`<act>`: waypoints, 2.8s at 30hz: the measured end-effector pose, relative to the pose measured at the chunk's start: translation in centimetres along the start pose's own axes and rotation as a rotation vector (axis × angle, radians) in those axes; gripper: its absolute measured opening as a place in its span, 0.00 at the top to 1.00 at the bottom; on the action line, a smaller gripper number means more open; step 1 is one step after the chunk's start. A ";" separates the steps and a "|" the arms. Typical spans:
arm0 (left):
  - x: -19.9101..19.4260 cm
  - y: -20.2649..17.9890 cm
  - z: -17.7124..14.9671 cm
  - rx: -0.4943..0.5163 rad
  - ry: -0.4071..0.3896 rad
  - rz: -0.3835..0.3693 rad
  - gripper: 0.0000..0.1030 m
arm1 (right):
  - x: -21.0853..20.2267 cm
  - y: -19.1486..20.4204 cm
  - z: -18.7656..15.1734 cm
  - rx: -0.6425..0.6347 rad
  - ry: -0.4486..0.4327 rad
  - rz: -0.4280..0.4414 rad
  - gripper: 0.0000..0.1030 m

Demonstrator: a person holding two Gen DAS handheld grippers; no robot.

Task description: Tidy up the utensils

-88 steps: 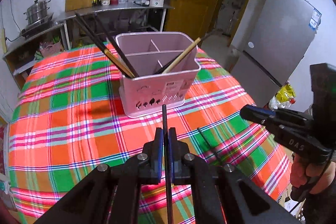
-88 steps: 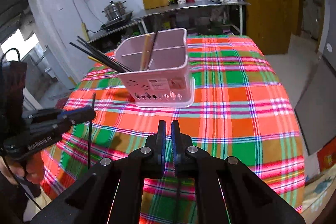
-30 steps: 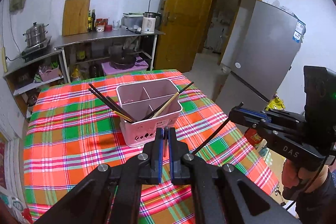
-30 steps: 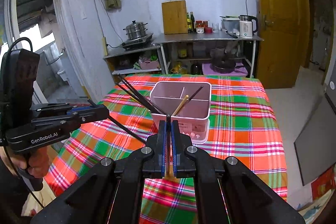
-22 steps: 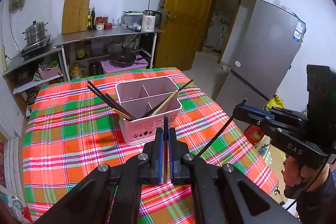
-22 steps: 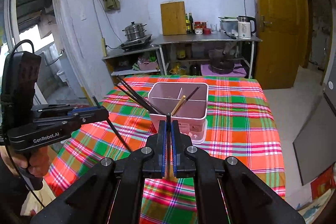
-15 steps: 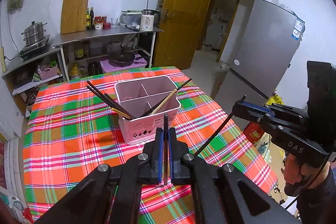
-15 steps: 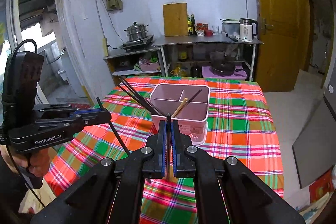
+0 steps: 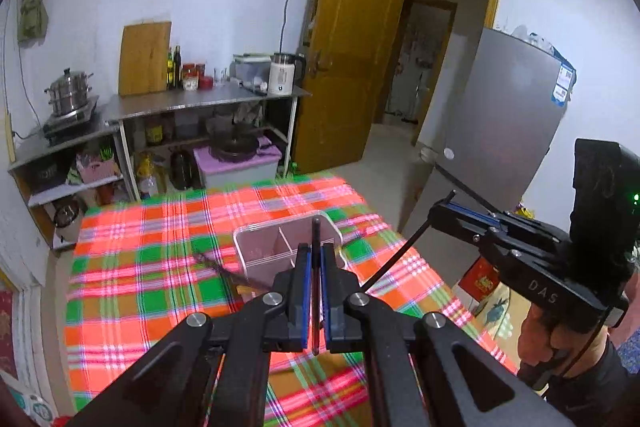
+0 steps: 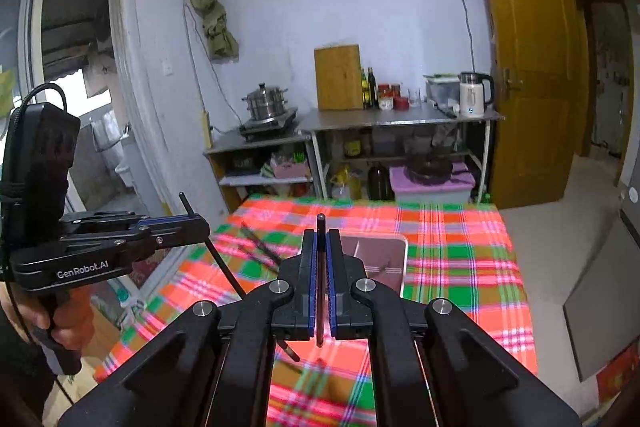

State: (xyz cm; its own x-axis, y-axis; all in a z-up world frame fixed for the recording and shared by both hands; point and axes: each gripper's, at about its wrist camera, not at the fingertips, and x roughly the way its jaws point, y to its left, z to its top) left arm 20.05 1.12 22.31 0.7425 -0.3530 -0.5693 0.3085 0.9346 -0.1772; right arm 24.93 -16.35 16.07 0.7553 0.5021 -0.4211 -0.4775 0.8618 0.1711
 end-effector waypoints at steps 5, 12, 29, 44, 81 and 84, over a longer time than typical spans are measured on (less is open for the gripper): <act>-0.1 0.7 2.6 -0.011 -0.031 0.011 0.96 | 0.4 -0.2 2.0 0.009 -0.031 0.003 0.96; 0.8 1.3 5.3 -0.010 -0.058 0.023 0.96 | 1.4 -0.9 3.9 0.016 -0.064 -0.003 0.96; 9.2 6.1 5.5 -0.093 -0.010 0.053 0.96 | 7.2 -3.3 3.4 0.064 -0.028 -0.043 0.96; 14.2 8.2 2.0 -0.113 0.092 0.049 0.96 | 11.7 -2.4 -0.1 0.004 0.071 -0.039 0.96; 0.2 2.4 -4.9 -0.090 -0.088 0.080 0.90 | 0.6 1.6 -3.8 0.009 -0.020 -0.048 0.85; -0.4 1.6 -6.8 -0.091 -0.088 0.080 0.90 | 0.0 1.7 -5.0 0.017 -0.019 -0.050 0.84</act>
State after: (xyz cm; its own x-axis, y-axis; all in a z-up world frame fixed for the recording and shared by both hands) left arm 16.21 3.02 16.74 0.8128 -0.2757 -0.5132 0.1935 0.9587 -0.2086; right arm 21.86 -15.24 11.96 0.7864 0.4595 -0.4128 -0.4314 0.8869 0.1654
